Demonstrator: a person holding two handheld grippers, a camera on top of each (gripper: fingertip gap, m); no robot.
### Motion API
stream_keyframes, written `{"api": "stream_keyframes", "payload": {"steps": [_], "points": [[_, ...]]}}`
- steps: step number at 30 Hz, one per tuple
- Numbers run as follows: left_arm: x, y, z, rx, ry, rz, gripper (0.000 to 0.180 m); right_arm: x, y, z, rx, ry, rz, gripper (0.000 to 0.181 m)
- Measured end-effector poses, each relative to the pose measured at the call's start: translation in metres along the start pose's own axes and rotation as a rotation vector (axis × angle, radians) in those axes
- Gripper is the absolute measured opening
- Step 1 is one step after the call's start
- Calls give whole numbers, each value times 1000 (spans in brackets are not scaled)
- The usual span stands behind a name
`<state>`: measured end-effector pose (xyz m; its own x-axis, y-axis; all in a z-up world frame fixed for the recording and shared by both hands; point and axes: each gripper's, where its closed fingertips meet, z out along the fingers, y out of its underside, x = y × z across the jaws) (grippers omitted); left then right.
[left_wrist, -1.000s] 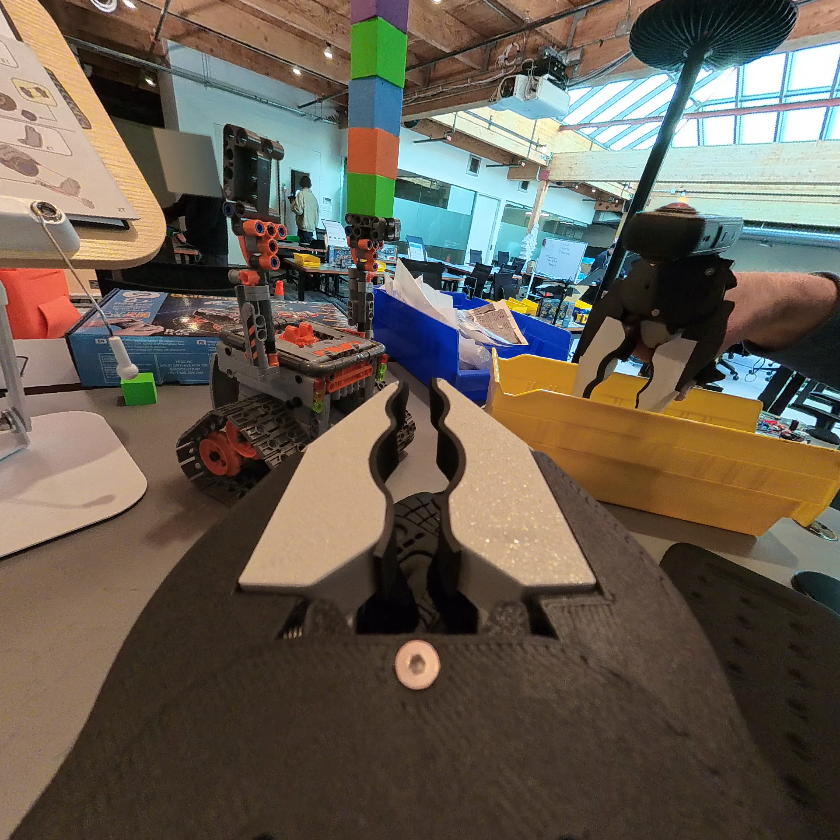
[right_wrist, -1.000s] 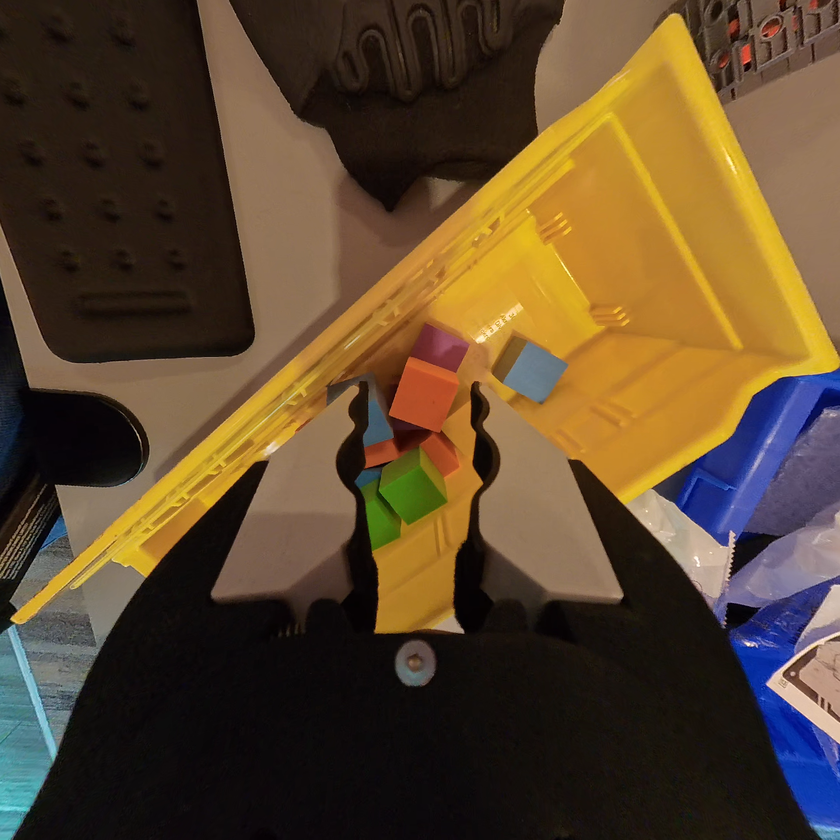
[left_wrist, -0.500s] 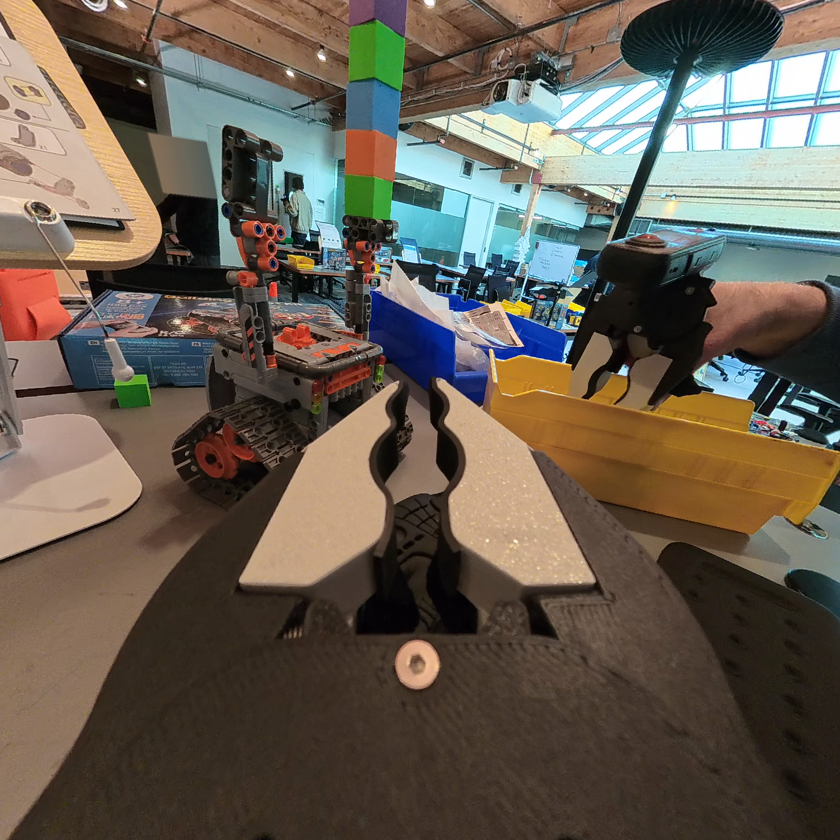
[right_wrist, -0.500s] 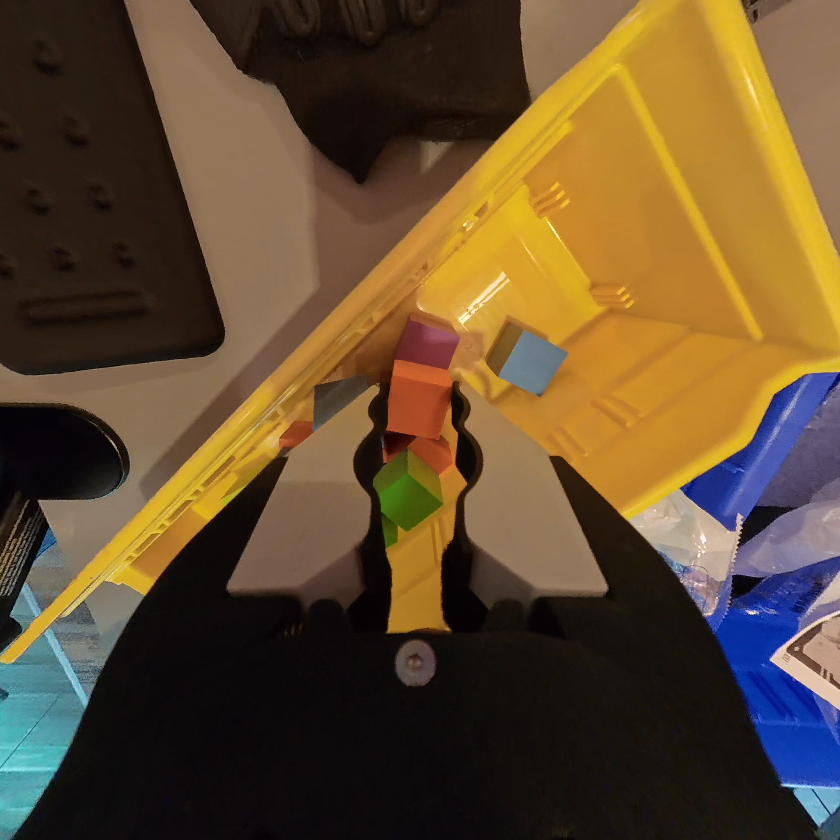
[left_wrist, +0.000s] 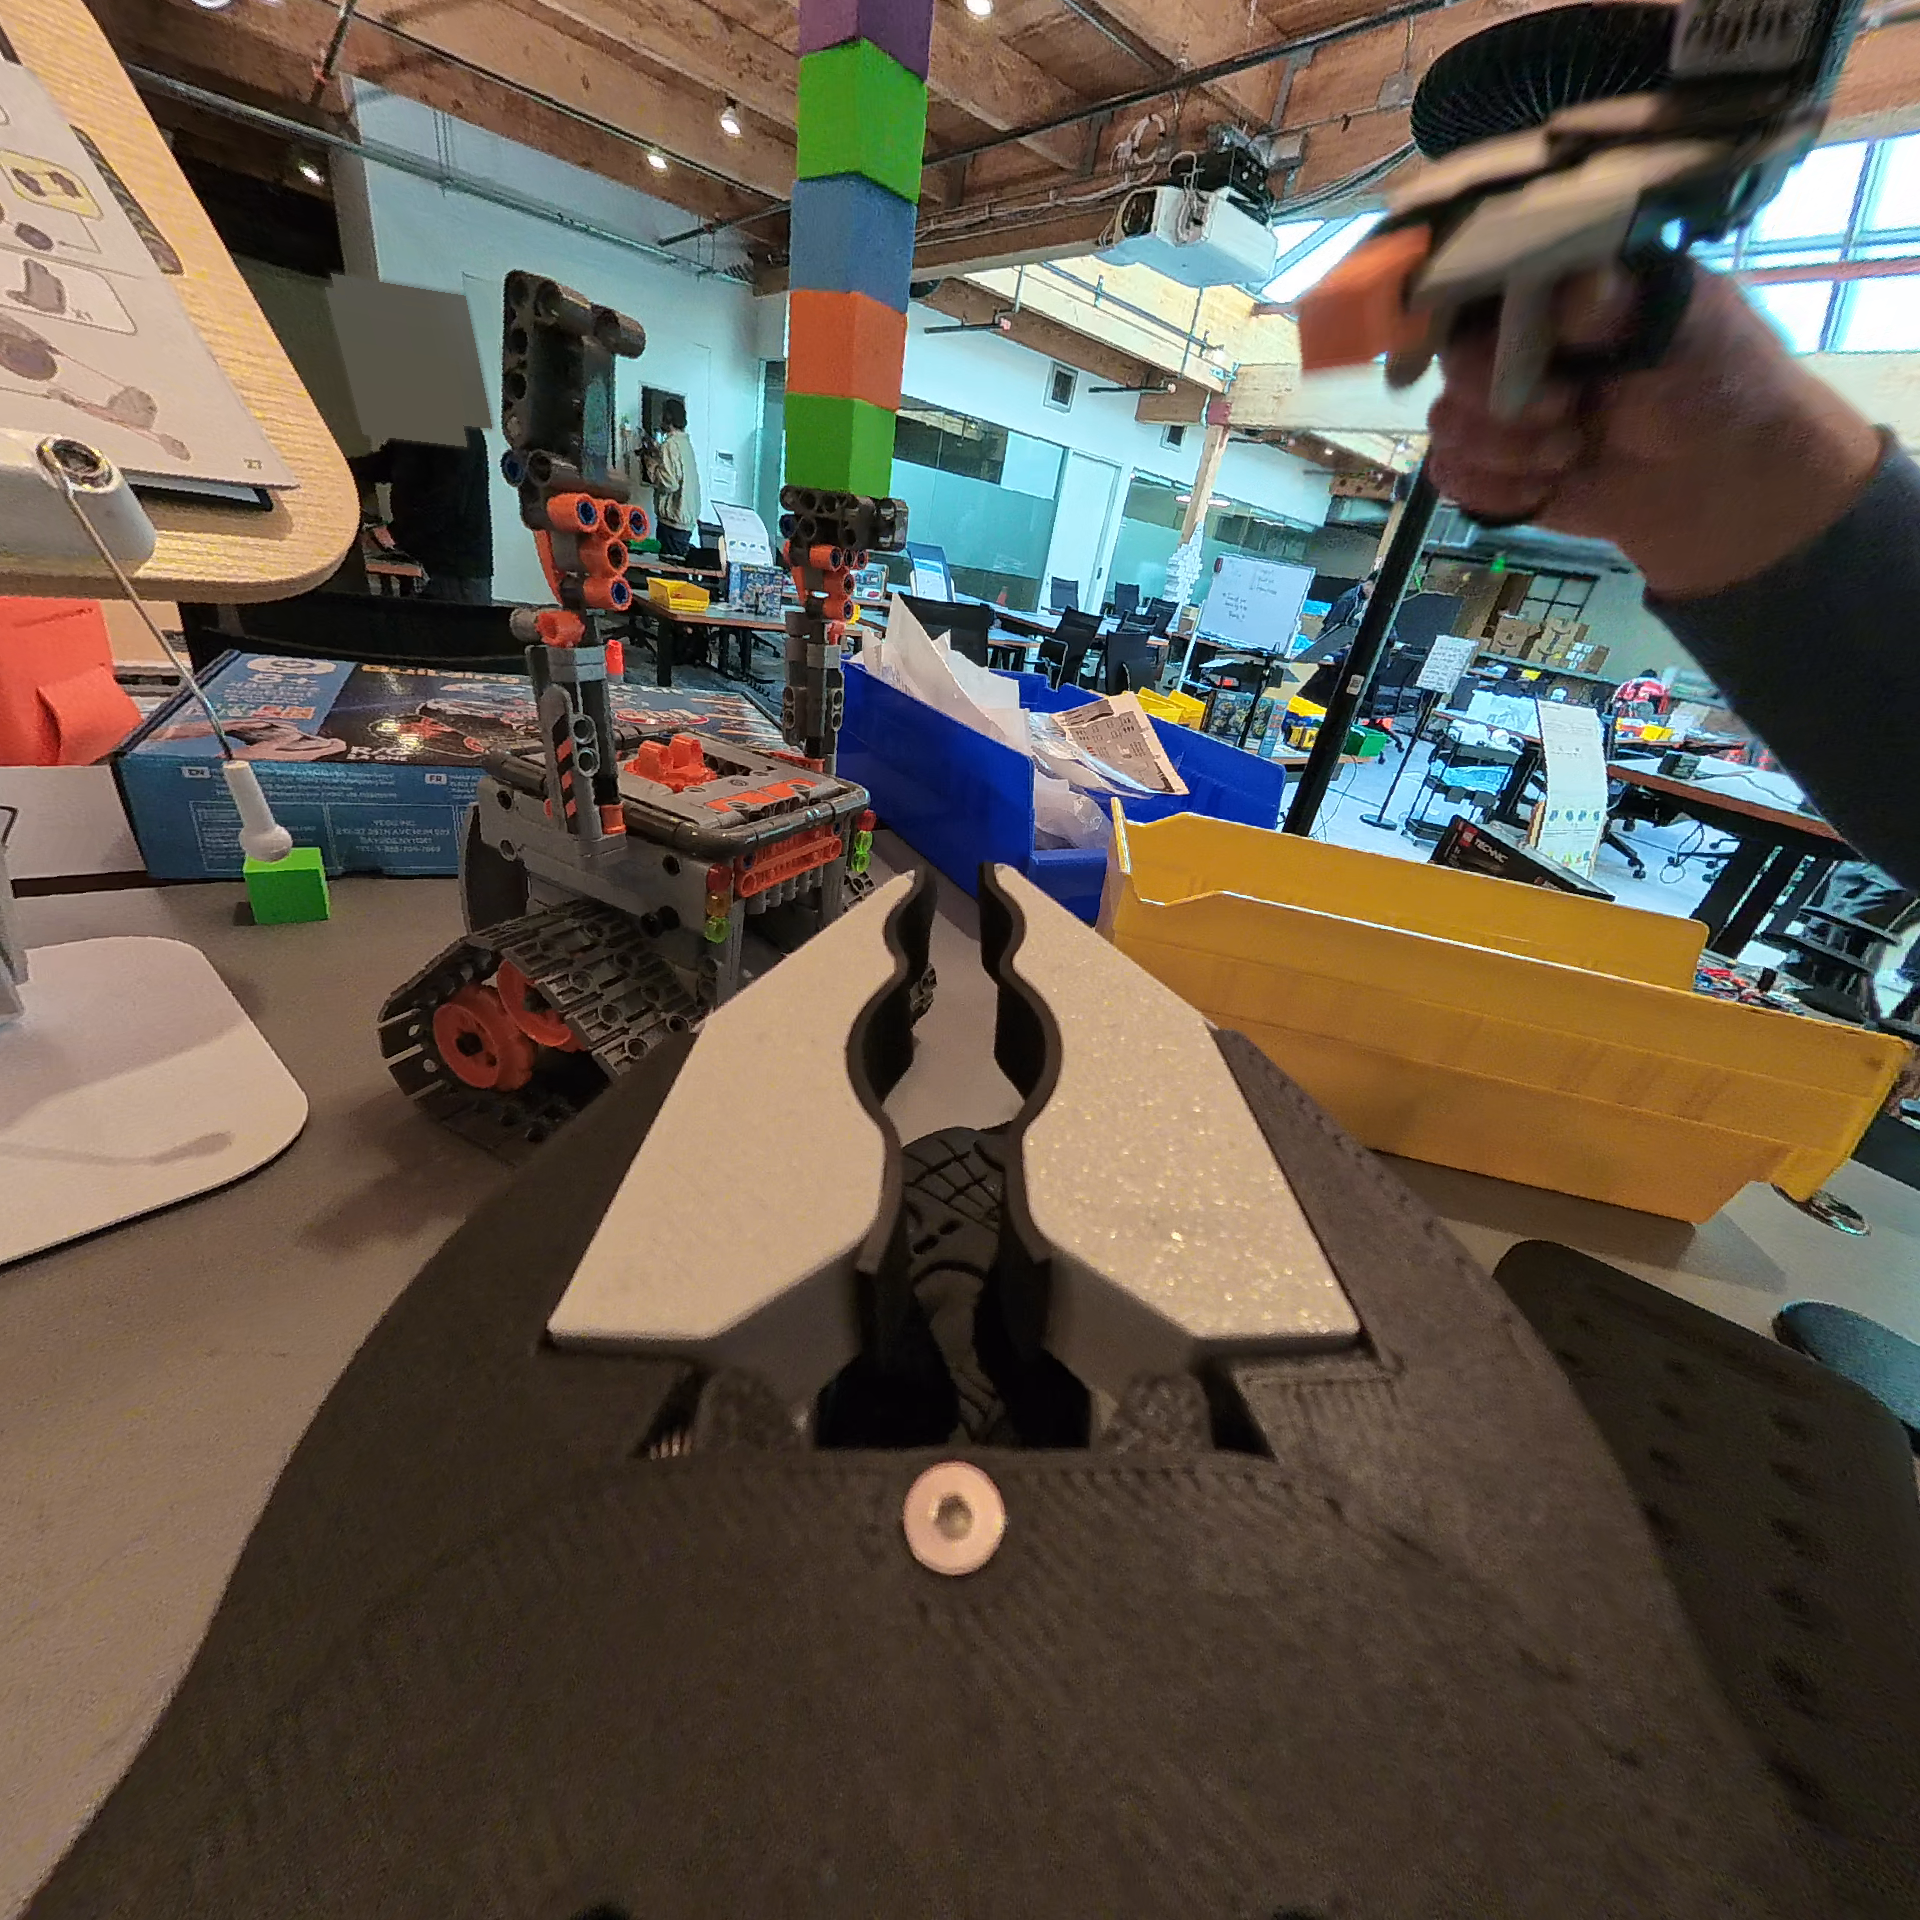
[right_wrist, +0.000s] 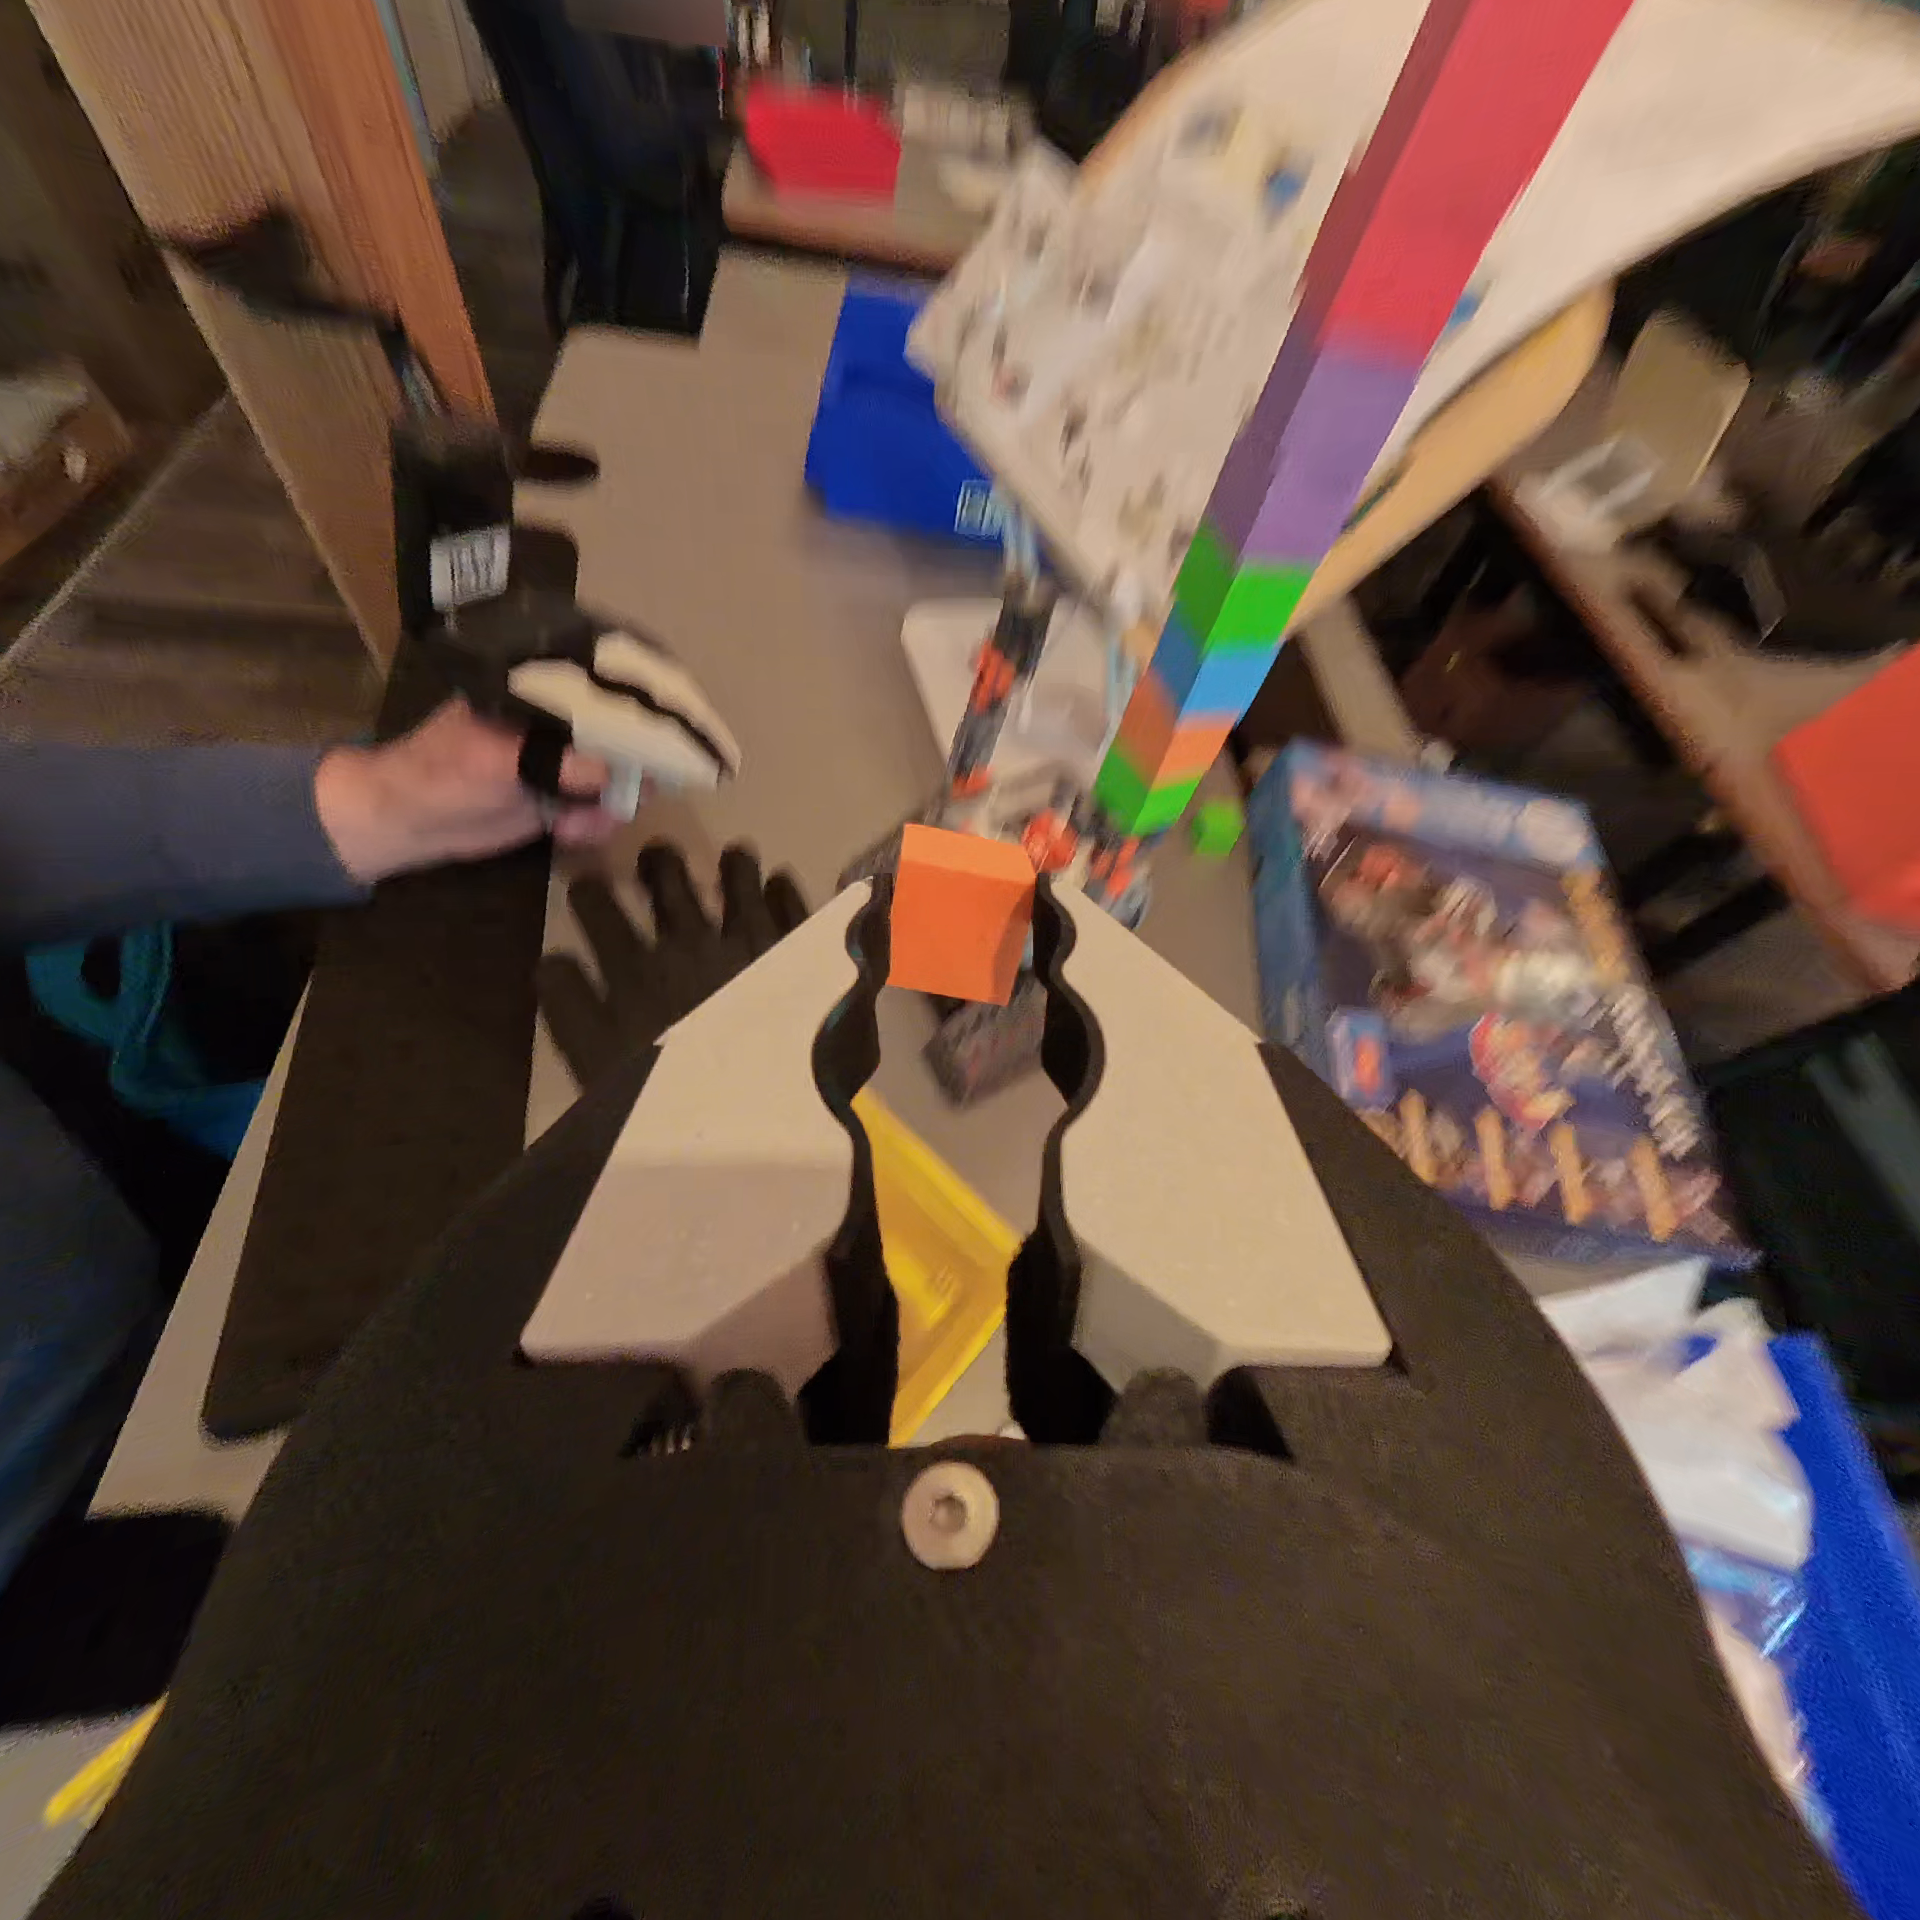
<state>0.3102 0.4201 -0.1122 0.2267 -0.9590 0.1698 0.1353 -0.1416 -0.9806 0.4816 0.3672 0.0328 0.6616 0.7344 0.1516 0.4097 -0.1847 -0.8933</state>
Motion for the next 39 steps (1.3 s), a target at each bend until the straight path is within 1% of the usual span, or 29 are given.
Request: {"api": "stream_keyframes", "payload": {"steps": [4,7,12,18,32,39], "points": [[-1,0,-1,1,-6,-5,7,23,-88,-21,174,4,-82,26],[-3,0,-2,9,-13,-12,6,42,-144,-30,261,15,-111,26],[-4,-1,-3,12,-13,-18,6,67,-208,-27,360,4,-140,26],[-5,0,-2,13,-9,-21,6,89,-249,-15,460,-26,-112,25],[-7,1,-2,13,-4,-33,6,116,-239,17,537,-95,-35,26],[-8,0,-2,17,-2,-37,6,115,-239,23,528,-115,-45,26]]}}
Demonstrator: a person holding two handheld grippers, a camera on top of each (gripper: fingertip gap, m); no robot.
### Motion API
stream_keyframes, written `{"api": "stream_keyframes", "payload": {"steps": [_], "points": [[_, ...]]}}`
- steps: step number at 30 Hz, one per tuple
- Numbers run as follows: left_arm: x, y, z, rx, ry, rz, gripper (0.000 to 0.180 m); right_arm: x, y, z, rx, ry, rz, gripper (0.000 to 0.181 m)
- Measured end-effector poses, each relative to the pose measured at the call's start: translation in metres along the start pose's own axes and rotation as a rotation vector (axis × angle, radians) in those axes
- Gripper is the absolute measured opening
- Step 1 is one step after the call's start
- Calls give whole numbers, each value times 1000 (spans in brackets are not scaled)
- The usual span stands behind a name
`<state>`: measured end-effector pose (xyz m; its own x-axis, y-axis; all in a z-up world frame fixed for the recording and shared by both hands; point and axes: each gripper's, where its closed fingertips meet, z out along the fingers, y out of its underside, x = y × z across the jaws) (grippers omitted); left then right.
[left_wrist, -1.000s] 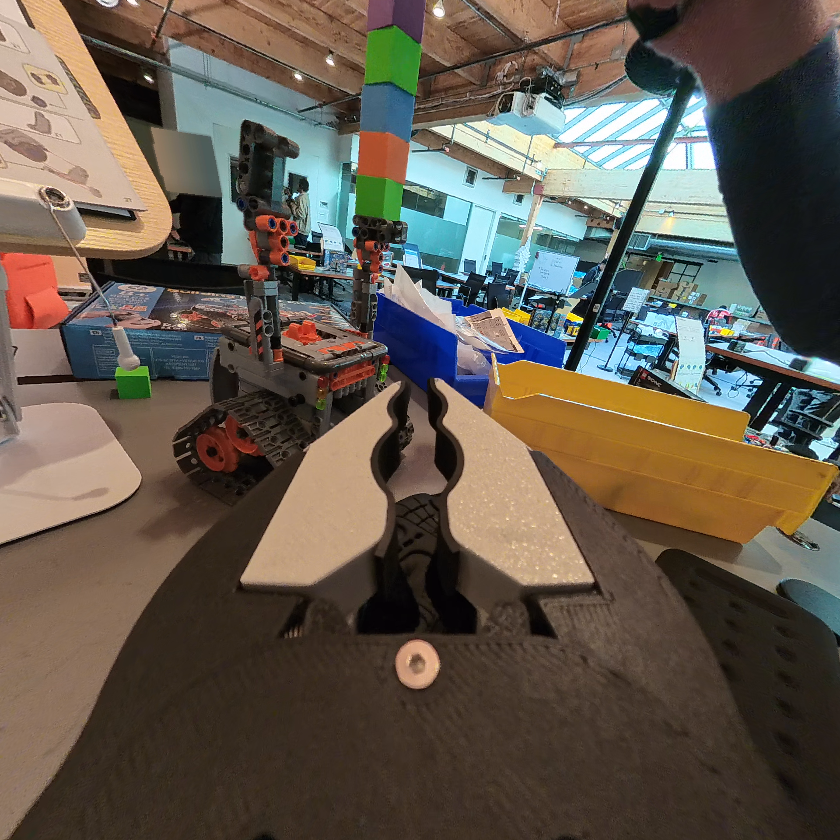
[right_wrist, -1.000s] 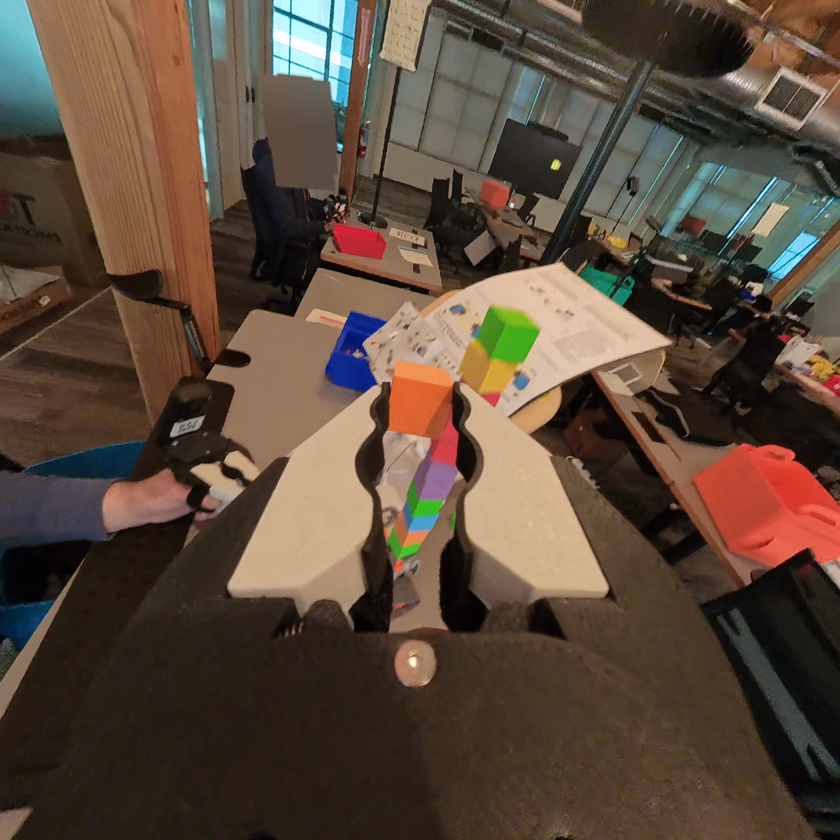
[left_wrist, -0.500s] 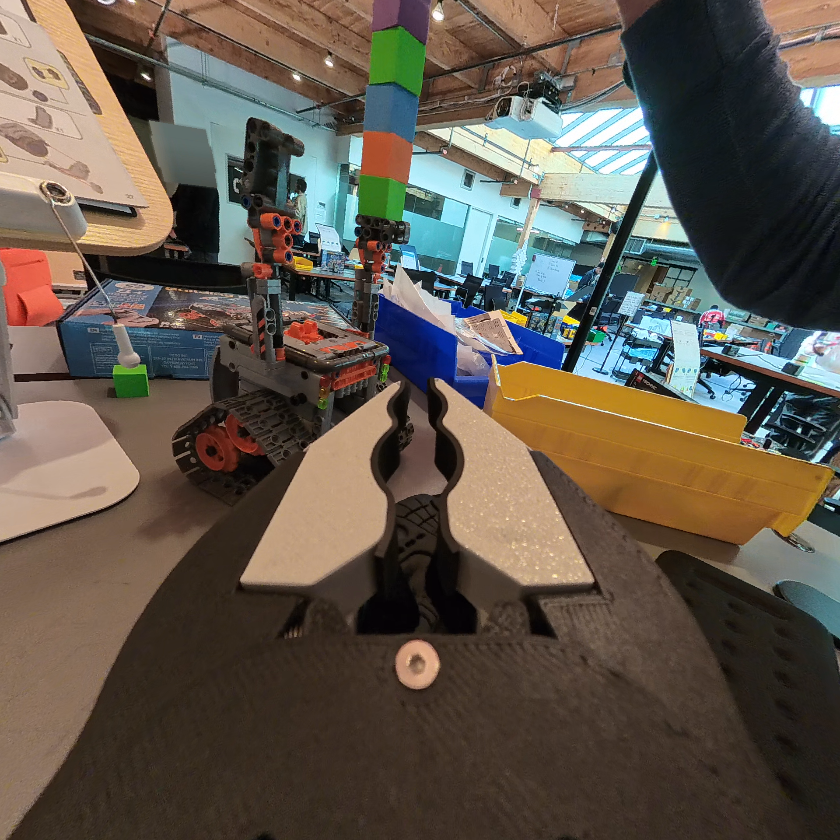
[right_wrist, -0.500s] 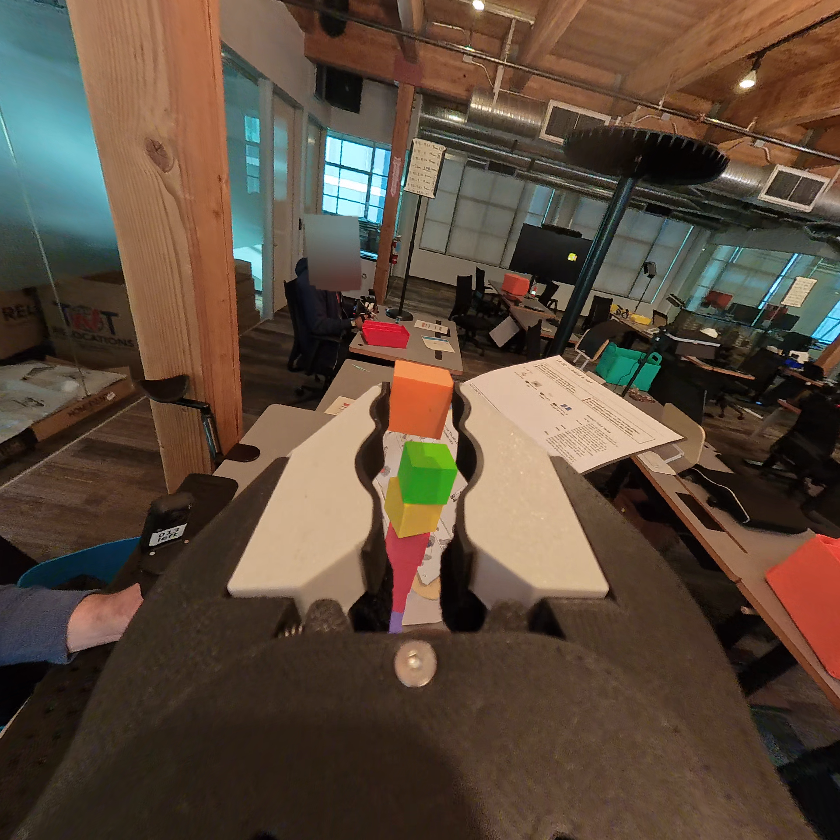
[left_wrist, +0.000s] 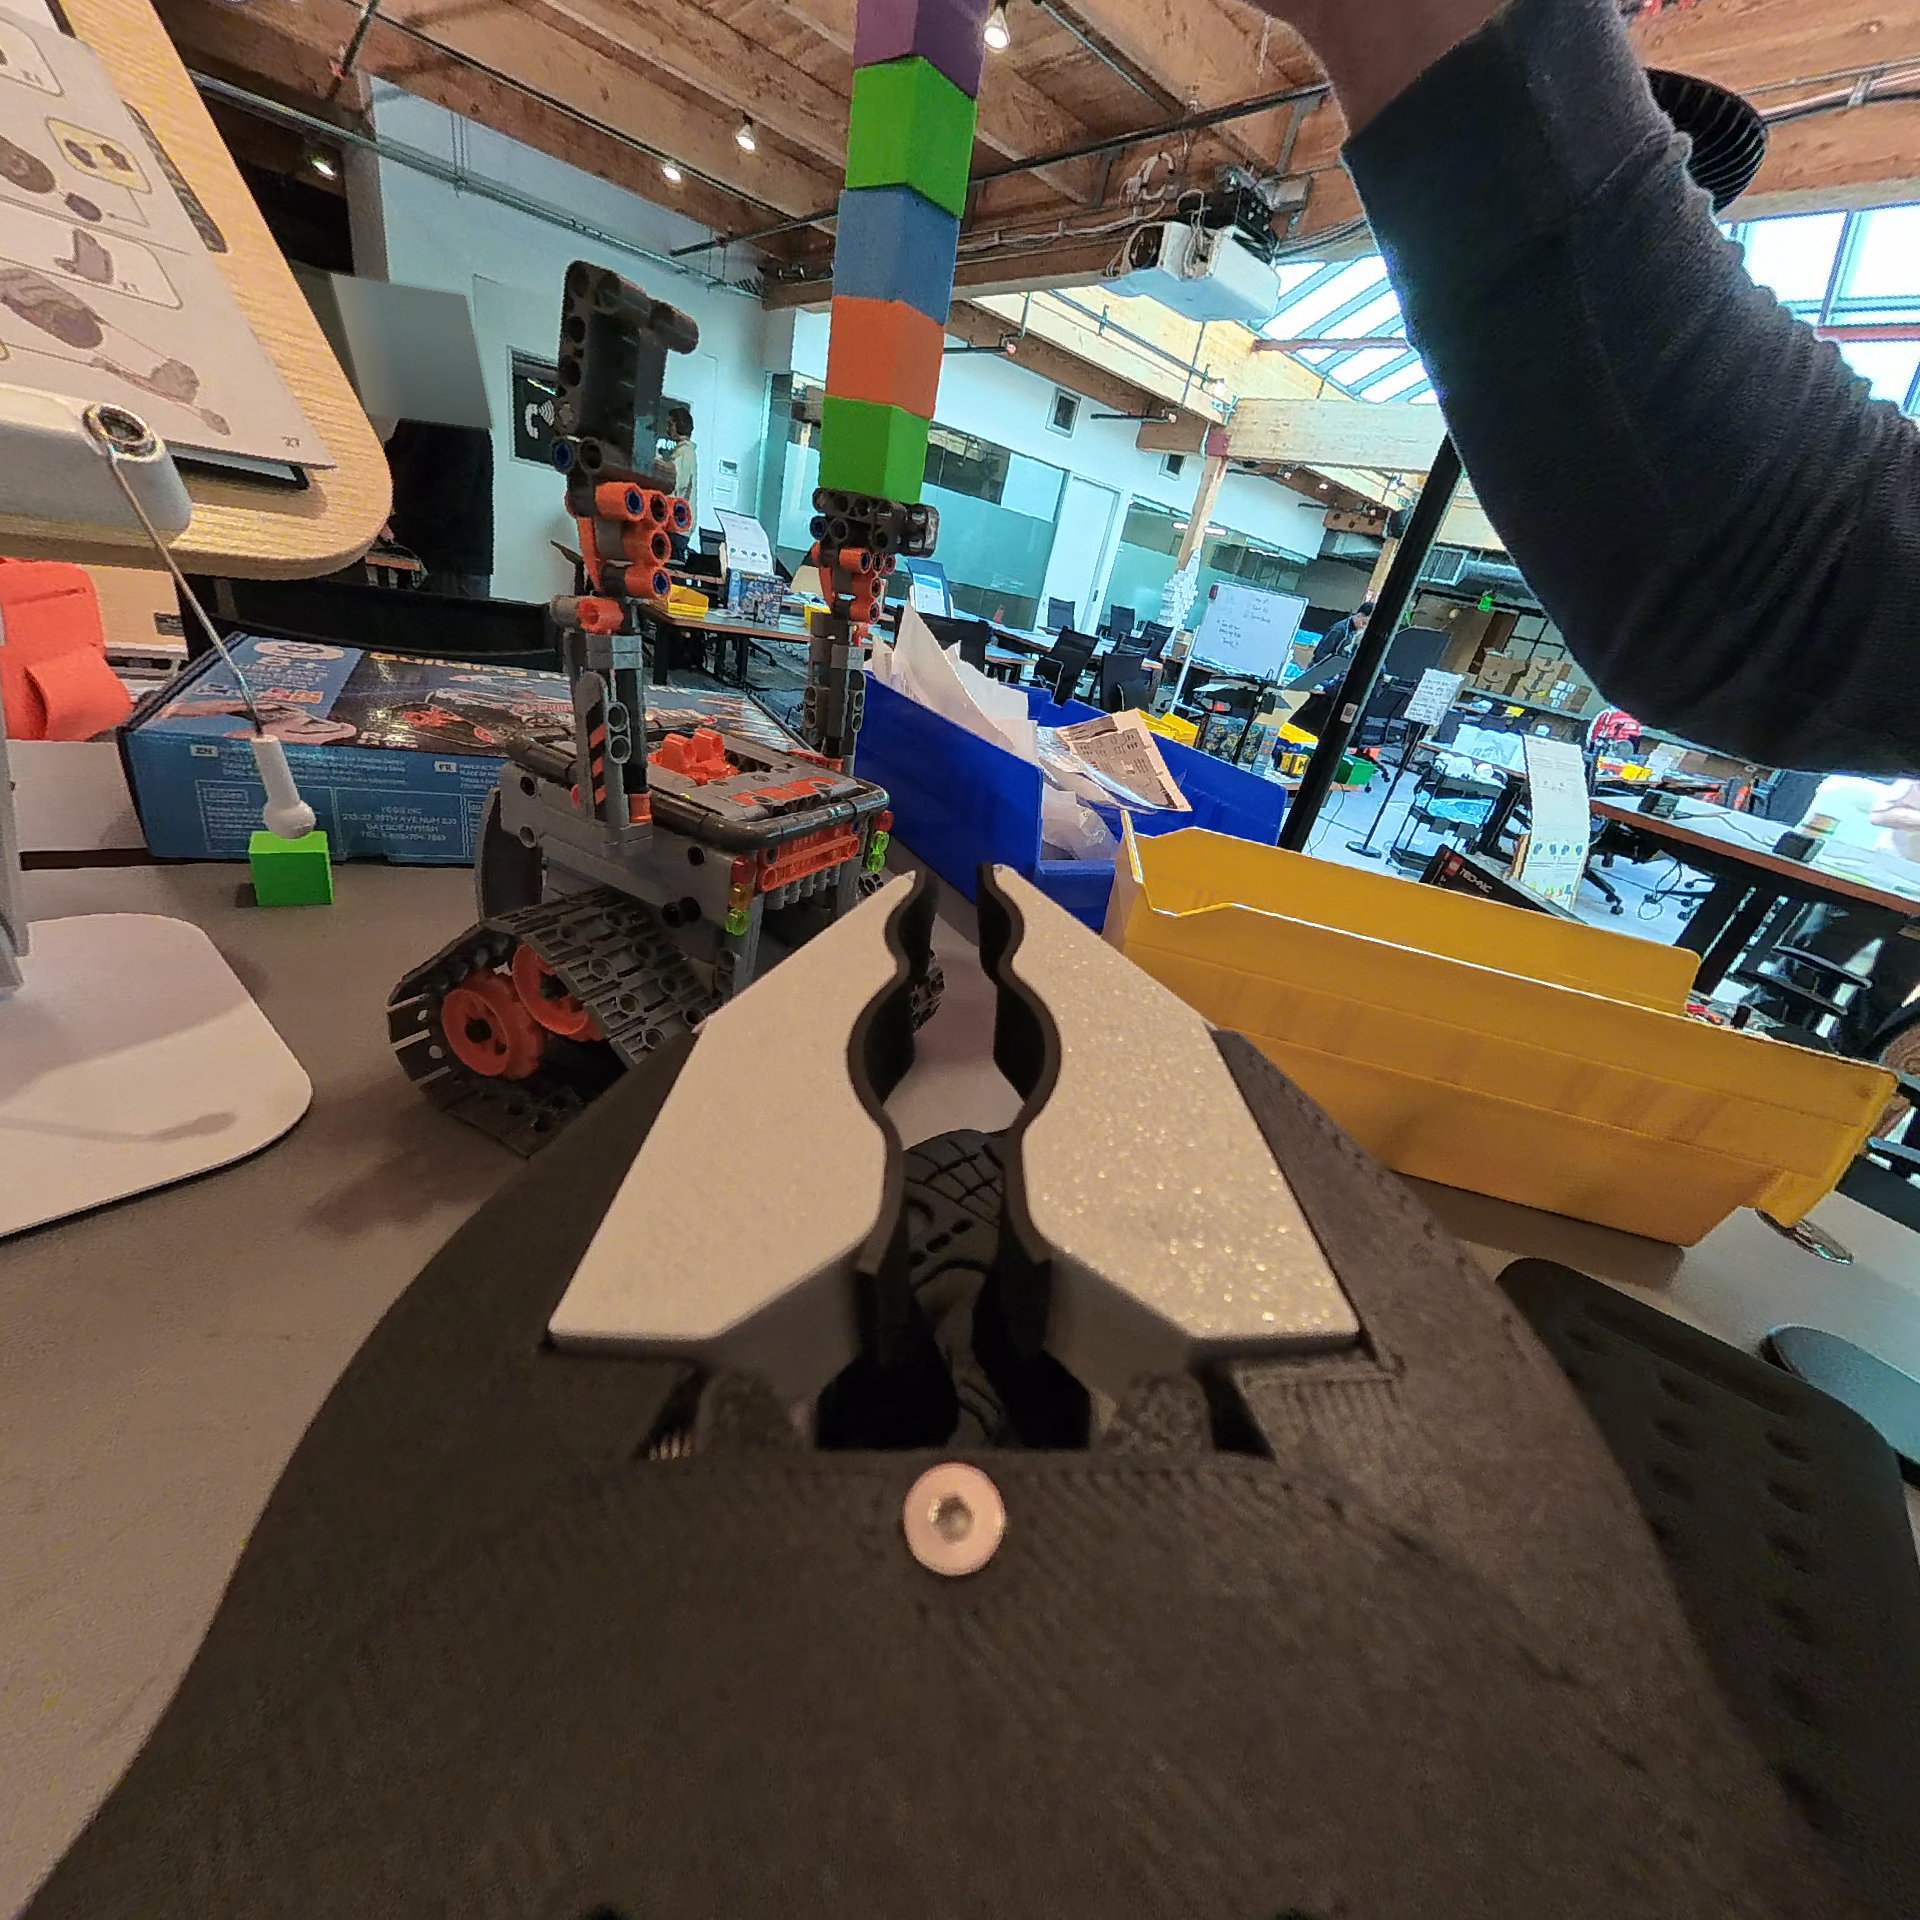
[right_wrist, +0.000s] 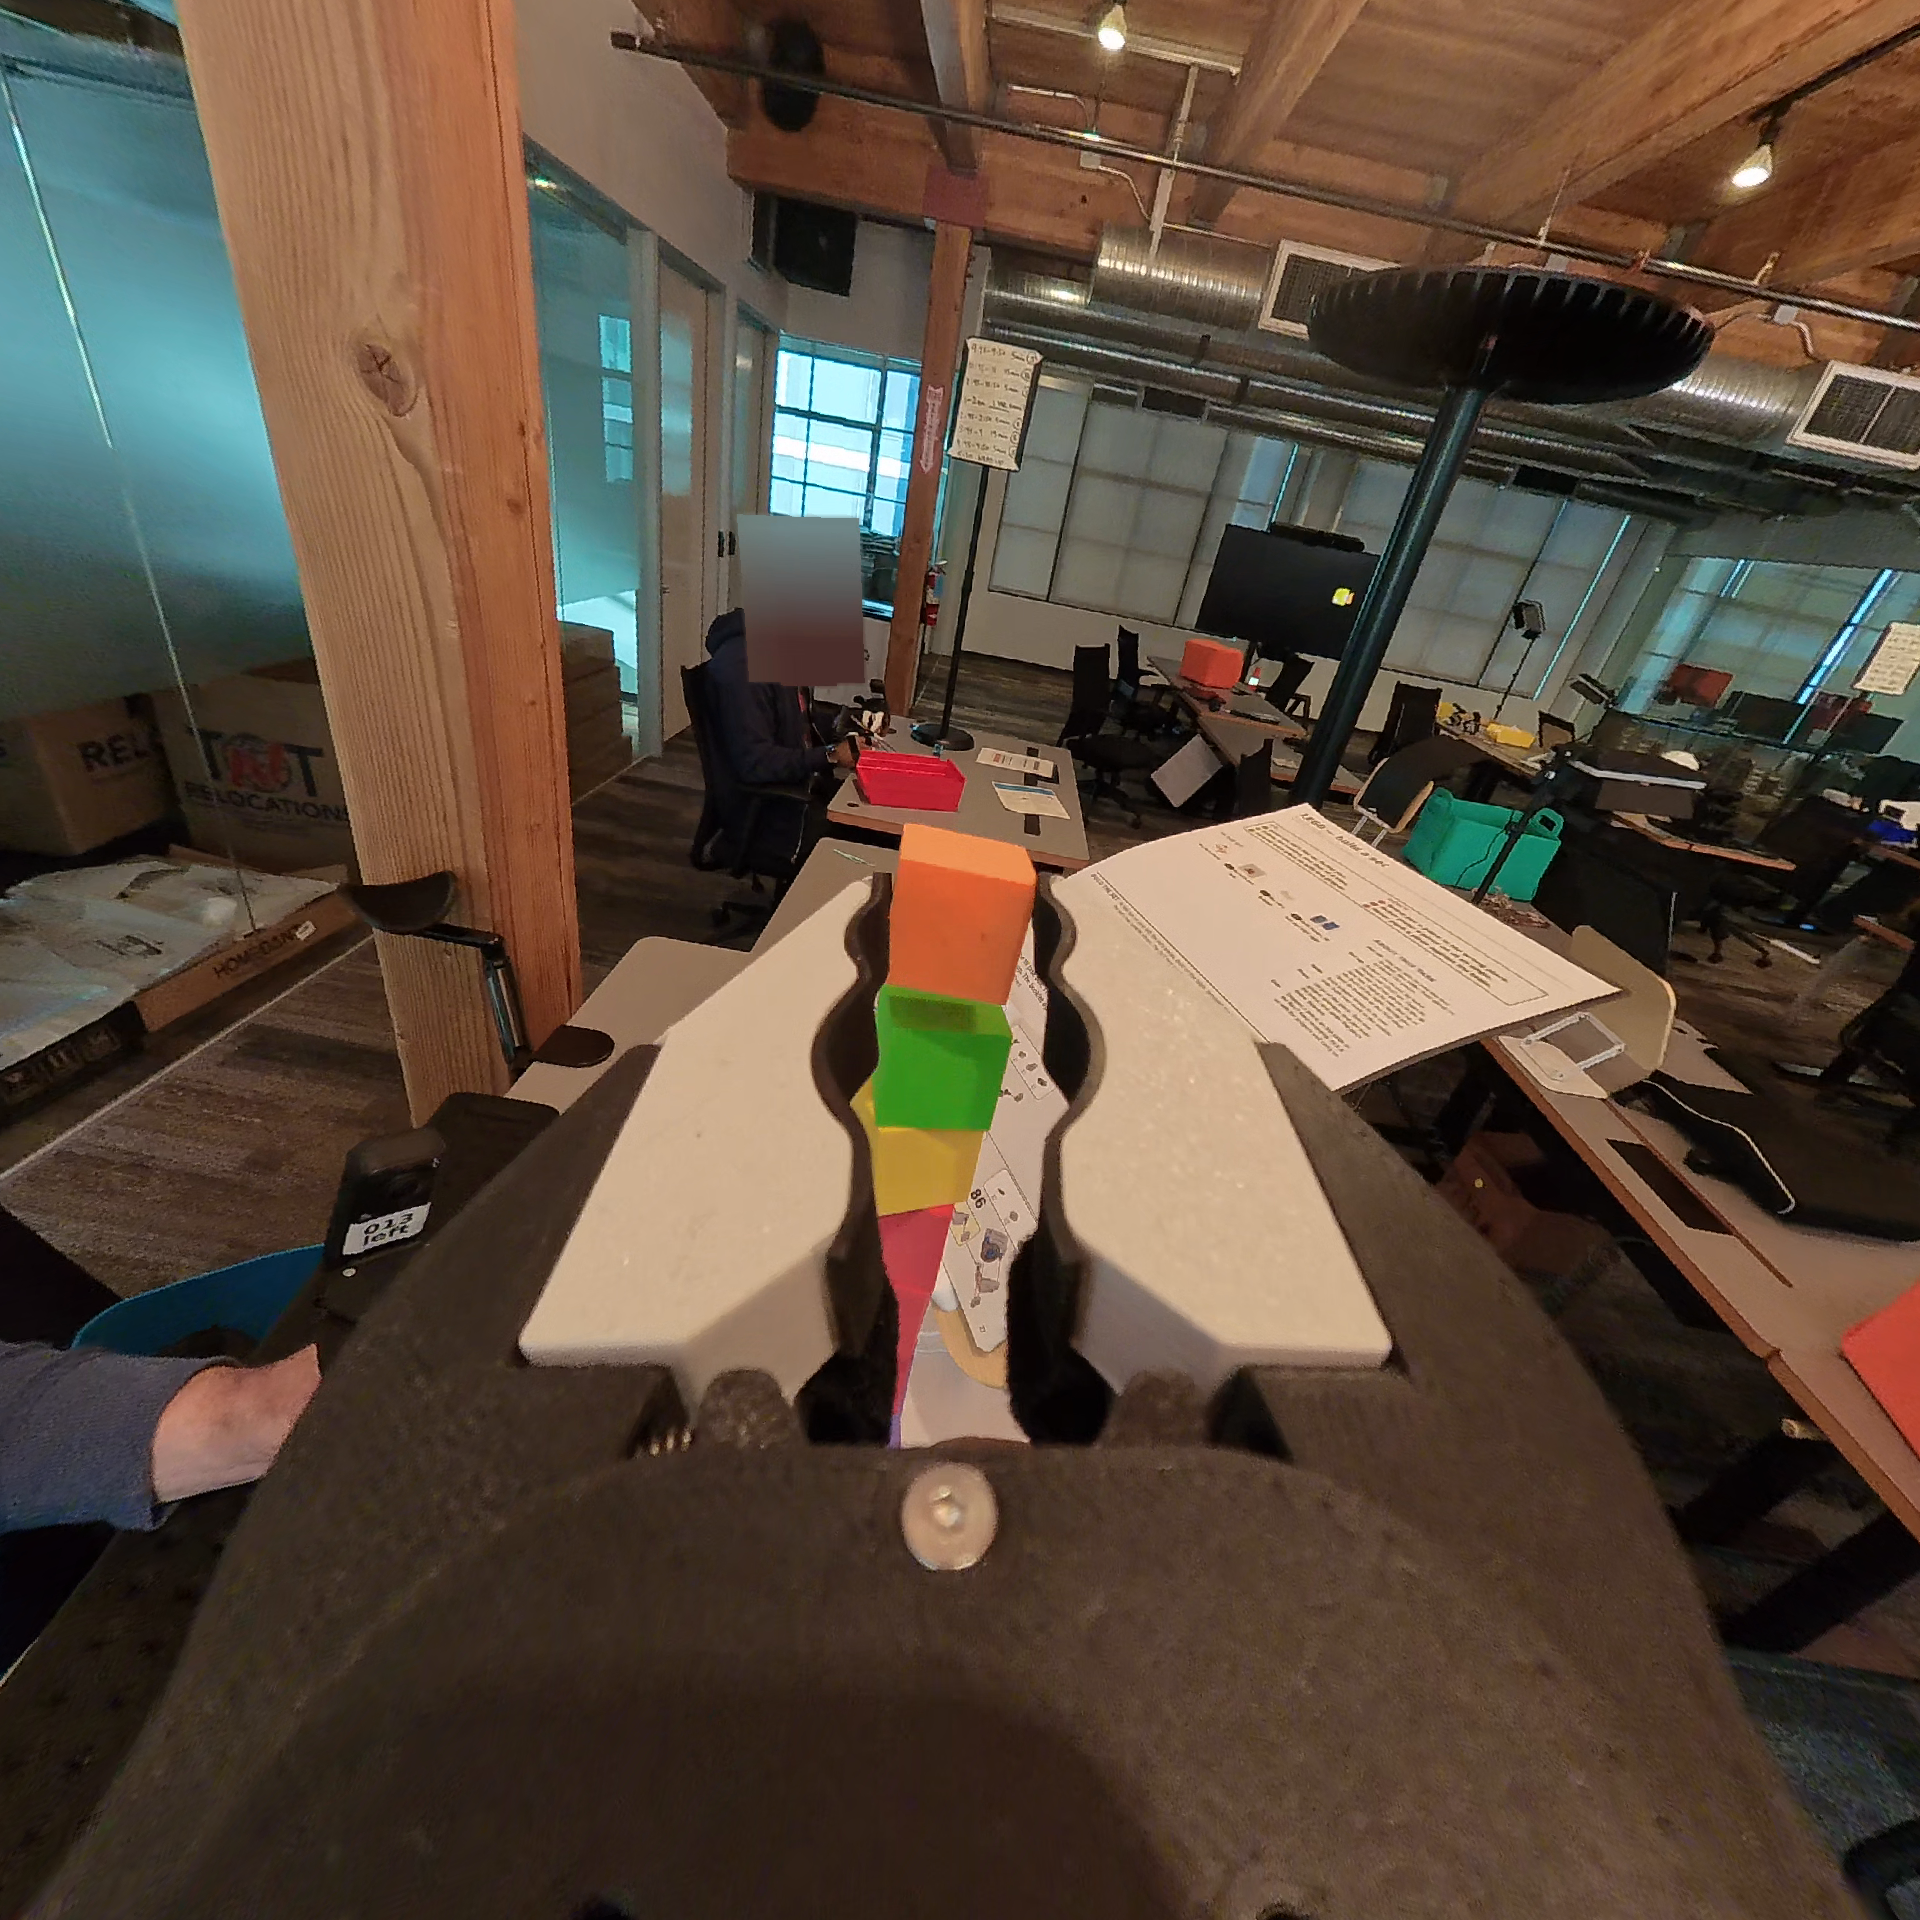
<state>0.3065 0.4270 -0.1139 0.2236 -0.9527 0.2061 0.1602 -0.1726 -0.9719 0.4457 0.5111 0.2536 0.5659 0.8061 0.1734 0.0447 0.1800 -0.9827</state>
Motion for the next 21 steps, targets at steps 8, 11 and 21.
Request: {"api": "stream_keyframes", "payload": {"steps": [8,11,21], "points": [[0,1,0,-4,1,2,6,0,6,2,8,-13,-2,26],[1,1,1,-5,3,2,6,0,6,2,11,-19,1,26],[1,2,2,-11,8,4,6,0,10,0,16,-30,10,29]]}}
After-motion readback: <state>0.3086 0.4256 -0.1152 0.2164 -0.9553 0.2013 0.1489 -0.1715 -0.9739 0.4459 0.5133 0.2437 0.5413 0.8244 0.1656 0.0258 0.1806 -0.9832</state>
